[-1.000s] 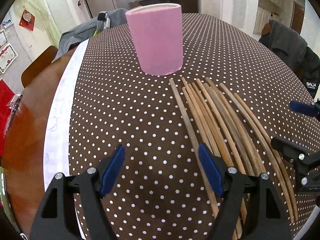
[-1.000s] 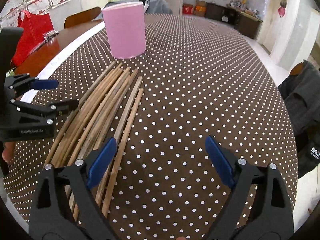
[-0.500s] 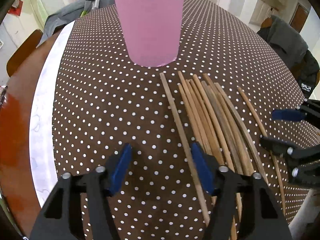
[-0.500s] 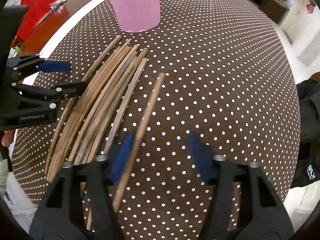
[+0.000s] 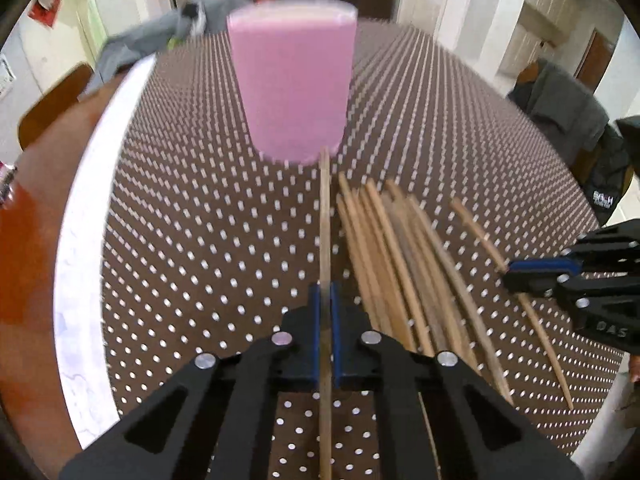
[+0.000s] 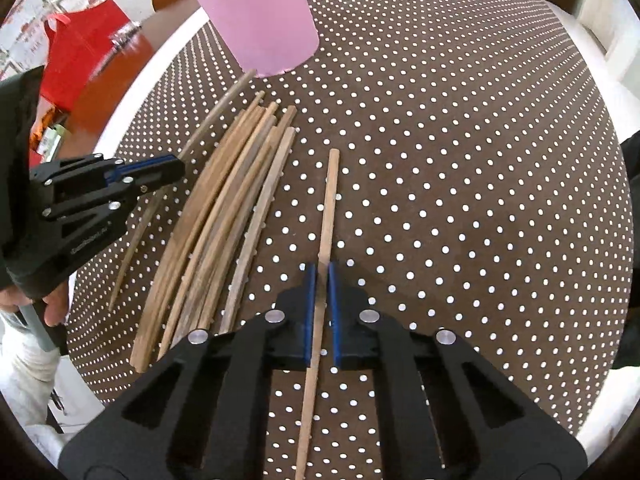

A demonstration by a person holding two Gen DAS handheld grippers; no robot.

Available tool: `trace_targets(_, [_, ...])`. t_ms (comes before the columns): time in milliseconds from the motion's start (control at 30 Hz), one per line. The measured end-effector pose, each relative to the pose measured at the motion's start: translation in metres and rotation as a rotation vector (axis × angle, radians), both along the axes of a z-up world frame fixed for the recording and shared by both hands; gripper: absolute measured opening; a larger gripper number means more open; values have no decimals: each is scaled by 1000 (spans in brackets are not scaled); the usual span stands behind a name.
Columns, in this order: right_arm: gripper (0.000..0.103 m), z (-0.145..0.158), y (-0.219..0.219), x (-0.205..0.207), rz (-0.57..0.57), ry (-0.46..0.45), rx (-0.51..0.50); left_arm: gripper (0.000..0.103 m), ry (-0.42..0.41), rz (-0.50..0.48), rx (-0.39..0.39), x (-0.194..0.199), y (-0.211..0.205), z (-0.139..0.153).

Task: Organize utensils
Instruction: 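Lift the chopstick with the right gripper and carry it over the pink cup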

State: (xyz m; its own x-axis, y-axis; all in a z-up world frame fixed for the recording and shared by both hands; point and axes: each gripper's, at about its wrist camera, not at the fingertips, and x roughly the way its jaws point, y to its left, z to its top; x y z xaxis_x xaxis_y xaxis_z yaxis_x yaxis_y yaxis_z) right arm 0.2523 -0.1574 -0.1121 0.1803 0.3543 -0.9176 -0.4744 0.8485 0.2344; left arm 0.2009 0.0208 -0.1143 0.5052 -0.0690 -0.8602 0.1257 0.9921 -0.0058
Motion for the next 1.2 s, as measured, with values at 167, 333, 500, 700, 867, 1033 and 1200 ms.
trace_targets(167, [6, 18, -13, -9, -17, -86, 78, 5, -232, -32, -14, -18, -12, 36])
trace_targets(333, [6, 52, -22, -11, -22, -213, 160, 5, -448, -48, 54, -38, -27, 62])
trace_targets(500, [6, 84, -31, -7, -38, -309, 228, 5, -598, -61, 85, -59, -29, 81])
trace_targets(700, [6, 119, -39, 5, -76, -384, 329, 5, -709, -75, 32, -59, -27, 102])
trace_targets(867, [6, 149, -22, 7, -92, -472, 400, 5, -789, -57, -76, -53, -12, 125])
trace_targets(1033, [6, 179, -9, 11, -99, -566, 441, 5, -877, -15, -219, -32, 17, 143])
trace_targets(1200, [6, 202, 6, 26, -99, -631, 473, 5, -944, 28, -300, -5, 37, 152])
